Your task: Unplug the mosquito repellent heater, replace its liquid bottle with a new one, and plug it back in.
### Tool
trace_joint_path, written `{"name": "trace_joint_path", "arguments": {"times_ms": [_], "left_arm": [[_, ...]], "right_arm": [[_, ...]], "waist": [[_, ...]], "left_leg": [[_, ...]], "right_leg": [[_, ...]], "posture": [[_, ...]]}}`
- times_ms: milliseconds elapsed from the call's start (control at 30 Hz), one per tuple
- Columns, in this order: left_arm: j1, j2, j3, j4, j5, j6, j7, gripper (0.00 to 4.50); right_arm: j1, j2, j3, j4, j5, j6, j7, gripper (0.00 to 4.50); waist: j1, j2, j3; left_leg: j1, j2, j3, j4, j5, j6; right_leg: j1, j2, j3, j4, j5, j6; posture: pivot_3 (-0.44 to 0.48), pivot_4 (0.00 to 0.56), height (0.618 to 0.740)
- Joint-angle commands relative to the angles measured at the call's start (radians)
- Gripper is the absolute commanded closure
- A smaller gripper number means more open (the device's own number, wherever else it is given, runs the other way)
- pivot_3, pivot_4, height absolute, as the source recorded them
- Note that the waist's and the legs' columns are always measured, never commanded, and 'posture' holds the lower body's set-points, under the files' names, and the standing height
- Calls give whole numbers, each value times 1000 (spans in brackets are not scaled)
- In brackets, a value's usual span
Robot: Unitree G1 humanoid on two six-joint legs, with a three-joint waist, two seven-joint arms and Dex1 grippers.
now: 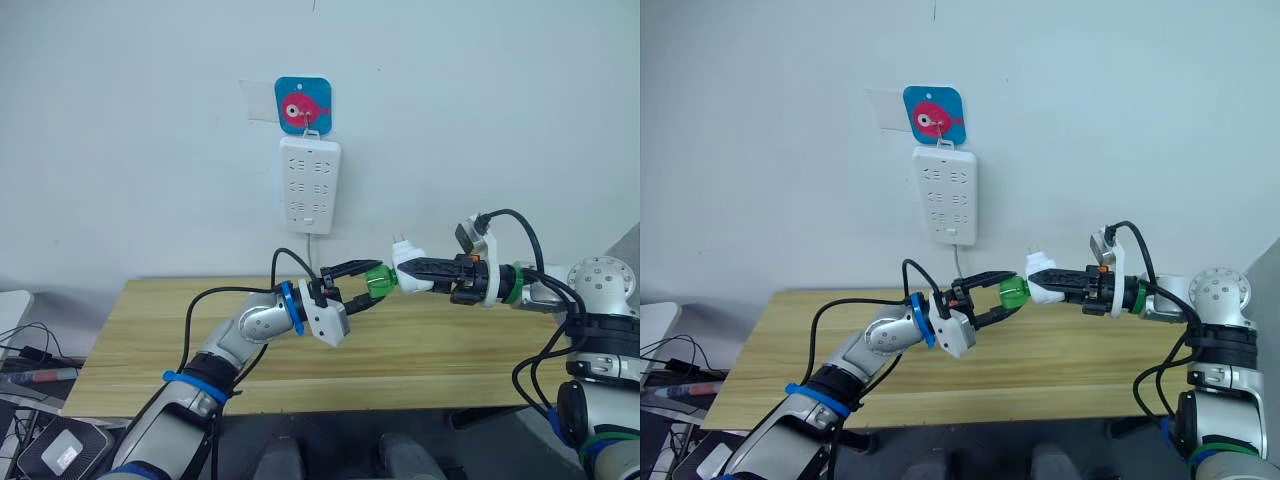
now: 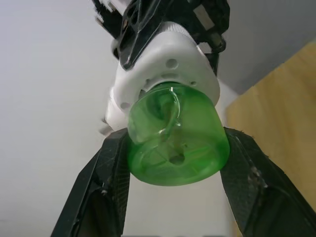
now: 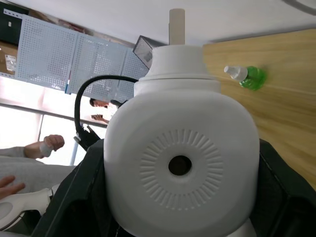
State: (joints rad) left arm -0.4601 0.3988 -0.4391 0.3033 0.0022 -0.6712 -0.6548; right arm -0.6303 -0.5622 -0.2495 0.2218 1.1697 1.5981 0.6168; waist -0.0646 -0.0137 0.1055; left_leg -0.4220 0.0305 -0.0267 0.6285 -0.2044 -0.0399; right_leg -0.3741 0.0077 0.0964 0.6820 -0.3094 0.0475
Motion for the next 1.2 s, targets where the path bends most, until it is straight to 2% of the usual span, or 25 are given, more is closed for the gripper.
{"name": "trace_joint_path", "arguments": {"times_ms": [33,67,133,200,267,367,433,467,600,767,933,1033,1100,1133,1200], "left_arm": [[-17,24,66,-241,-422,556,-154,2250],[-30,45,92,-281,-589,789,-184,2250],[-55,67,135,-304,-817,1098,-208,2250],[-78,82,166,-277,-964,1317,-232,2250],[-109,61,243,-202,-1106,1504,-213,2250],[-131,26,315,-131,-1161,1618,-188,2250],[-131,12,330,-107,-1156,1657,-203,1535],[-129,5,337,-107,-1151,1672,-212,1341],[-127,-32,381,-112,-1131,1715,-195,84],[-126,-46,434,-111,-1100,1726,-173,36],[-108,41,439,-209,-966,1612,-236,36],[-44,148,356,-376,-783,1408,-355,36],[9,188,317,-457,-665,1250,-397,36],[41,207,292,-486,-590,1145,-421,36],[104,220,241,-488,-373,800,-432,36]], "right_arm": [[-5,-16,18,-54,11,16,52,1506],[-8,-20,22,-64,15,16,62,1506],[-11,-23,27,-74,20,16,74,1506],[-10,-19,30,-79,20,16,76,1506],[-6,-15,36,-86,13,16,80,1506],[0,-15,38,-93,14,16,85,1506],[8,-17,41,-98,22,16,85,1506],[12,-18,42,-101,25,16,86,1506],[17,-17,40,-102,32,16,84,1506],[12,-10,30,-86,26,16,79,1506],[-3,-3,0,-36,-15,3,65,1506],[-22,2,-25,17,-37,-11,49,1506],[-33,3,-37,40,-51,-15,48,1506],[-40,5,-42,50,-58,-16,49,1506],[-55,8,-45,67,-72,-20,49,1506]], "waist": [[-2,0,0],[-4,0,0],[-11,0,0],[-25,0,0],[-38,0,0],[-48,0,0],[-48,0,0],[-49,0,0],[-48,0,0],[-47,0,0],[-49,0,0],[-48,0,0],[-43,0,0],[-40,0,0],[-36,0,0]], "left_leg": [[0,0,-1,0,0,0],[0,0,-1,0,0,0],[0,0,-1,0,0,0],[0,0,-3,1,0,0],[1,0,-3,1,0,0],[0,0,-4,1,0,0],[1,0,-4,1,0,0],[1,0,-4,1,0,0],[1,1,-4,1,0,0],[1,1,-3,1,0,0],[1,1,-3,1,0,0],[1,1,-2,0,0,0],[1,1,-1,-1,0,0],[1,1,0,-1,0,0],[1,1,1,-1,0,0]], "right_leg": [[0,0,0,0,0,0],[0,0,0,0,0,0],[0,1,0,0,0,0],[1,1,-1,1,0,0],[1,2,-1,1,-3,5],[1,2,-1,0,-3,5],[1,2,-1,0,-3,5],[1,2,-1,0,-3,4],[1,3,0,0,-1,0],[1,3,0,0,0,0],[1,3,0,0,0,0],[0,3,1,-1,0,0],[1,3,2,-2,0,0],[1,2,2,-2,0,0],[0,2,3,-2,0,0]], "posture": [[-57,83,740],[-58,83,740],[-58,85,740],[-62,85,740],[-71,87,740],[-74,87,740],[-79,89,740],[-79,89,740],[-82,89,740],[-78,89,740],[-76,89,740],[-67,92,740],[-58,92,740],[-58,92,740],[-49,91,740]]}}
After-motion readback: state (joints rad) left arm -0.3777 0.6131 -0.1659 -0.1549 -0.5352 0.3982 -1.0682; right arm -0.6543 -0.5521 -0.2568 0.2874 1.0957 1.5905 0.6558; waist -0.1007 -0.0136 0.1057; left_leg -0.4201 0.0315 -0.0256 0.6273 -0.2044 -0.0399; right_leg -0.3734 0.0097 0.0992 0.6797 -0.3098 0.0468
